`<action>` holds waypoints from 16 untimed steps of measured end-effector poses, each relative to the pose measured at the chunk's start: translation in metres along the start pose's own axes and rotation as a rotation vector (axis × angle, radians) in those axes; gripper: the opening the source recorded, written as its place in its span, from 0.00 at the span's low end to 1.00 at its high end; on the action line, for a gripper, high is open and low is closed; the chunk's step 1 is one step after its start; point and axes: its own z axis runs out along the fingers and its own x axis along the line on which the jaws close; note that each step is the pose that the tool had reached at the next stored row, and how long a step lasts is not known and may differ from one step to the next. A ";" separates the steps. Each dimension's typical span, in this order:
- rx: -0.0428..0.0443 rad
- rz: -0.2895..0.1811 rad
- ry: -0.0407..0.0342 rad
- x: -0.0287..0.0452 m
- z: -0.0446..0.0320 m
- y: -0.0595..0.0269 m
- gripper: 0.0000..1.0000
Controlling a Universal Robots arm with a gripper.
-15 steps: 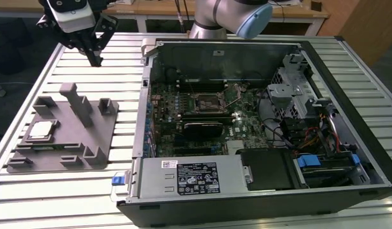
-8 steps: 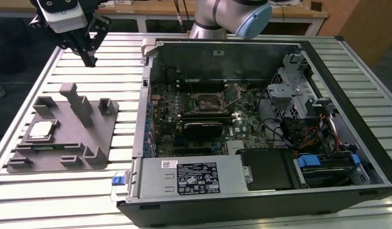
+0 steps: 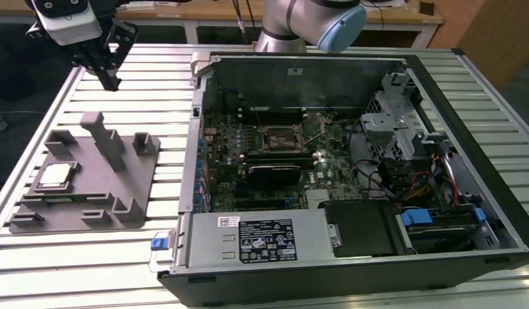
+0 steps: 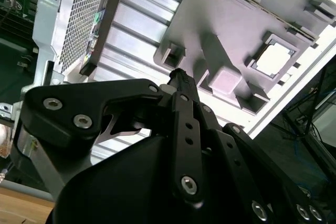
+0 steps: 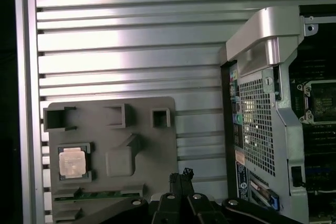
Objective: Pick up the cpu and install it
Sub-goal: 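Reach for the cpu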
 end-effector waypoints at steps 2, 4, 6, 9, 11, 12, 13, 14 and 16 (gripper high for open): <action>0.0000 0.000 0.0000 0.0031 0.0002 -0.0003 0.11; 0.0000 0.000 0.0000 0.0063 0.0003 -0.0005 0.11; 0.0000 0.000 0.0000 0.0092 0.0006 -0.0007 0.11; 0.0000 0.000 0.0000 0.0142 0.0014 -0.0012 0.11; 0.0000 0.000 0.0000 0.0184 0.0020 -0.0015 0.11; 0.0000 0.000 -0.0001 0.0205 0.0024 -0.0017 0.11; 0.0000 0.000 -0.0001 0.0226 0.0027 -0.0019 0.11; 0.0000 0.000 0.0000 0.0248 0.0031 -0.0020 0.11; 0.0000 0.000 0.0000 0.0295 0.0037 -0.0024 0.11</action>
